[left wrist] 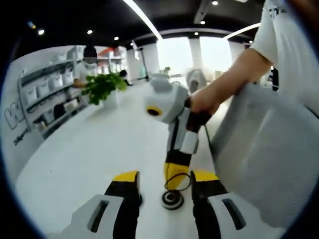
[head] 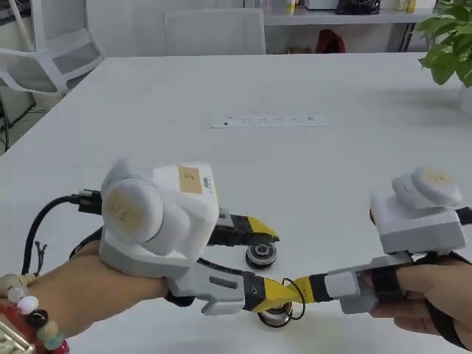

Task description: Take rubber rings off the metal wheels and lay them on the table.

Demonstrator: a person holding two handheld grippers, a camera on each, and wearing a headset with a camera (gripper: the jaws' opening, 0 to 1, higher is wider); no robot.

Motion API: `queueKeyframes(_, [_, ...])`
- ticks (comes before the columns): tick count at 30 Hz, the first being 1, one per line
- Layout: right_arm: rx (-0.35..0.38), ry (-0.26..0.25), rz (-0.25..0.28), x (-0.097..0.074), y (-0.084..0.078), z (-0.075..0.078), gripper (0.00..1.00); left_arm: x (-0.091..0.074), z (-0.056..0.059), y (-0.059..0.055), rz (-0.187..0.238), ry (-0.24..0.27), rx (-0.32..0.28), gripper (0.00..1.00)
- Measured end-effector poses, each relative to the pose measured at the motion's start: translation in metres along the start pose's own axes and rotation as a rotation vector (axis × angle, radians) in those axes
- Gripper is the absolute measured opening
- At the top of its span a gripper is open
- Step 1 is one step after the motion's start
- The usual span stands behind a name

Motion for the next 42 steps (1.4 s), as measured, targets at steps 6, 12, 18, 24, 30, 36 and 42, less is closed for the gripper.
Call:
queueKeyframes(6, [0.013,0.02,0.032,-0.005,0.005,-0.003,0.0,-0.021,-0.01,0.01,0.035,0.054,-0.038,0.56])
queueKeyframes(12, [0.033,0.045,0.084,-0.01,0.011,-0.008,0.0,-0.047,-0.011,0.007,0.008,0.096,-0.029,0.67])
queueKeyframes(18, [-0.024,0.038,0.135,-0.018,0.018,-0.019,0.0,-0.077,-0.005,0.0,-0.005,0.14,-0.05,0.8])
queueKeyframes(24, [-0.019,0.065,0.202,-0.028,0.026,-0.024,0.0,-0.112,0.002,-0.011,-0.003,0.234,-0.118,0.84])
queueKeyframes(30, [-0.057,0.089,0.229,-0.032,0.031,-0.035,0.0,-0.139,0.011,-0.029,-0.024,0.334,-0.203,0.86])
queueKeyframes(36, [-0.228,0.136,0.212,-0.034,0.032,-0.057,0.0,-0.147,0.028,-0.041,-0.021,0.368,-0.265,0.88])
queueKeyframes(42, [-0.27,0.225,0.206,-0.034,0.035,-0.083,0.0,-0.149,0.039,-0.05,-0.036,0.379,-0.301,0.88])
Point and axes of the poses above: the centre of the closed fingertips' face, and the gripper's own axes: x roughly forward along the fingers, z roughly to its right, y roughly out of its top, the point moved 8 cm from there along -x, roughly backward along the fingers, and after that the axes turned 14 degrees about x, right-handed, at the moved point
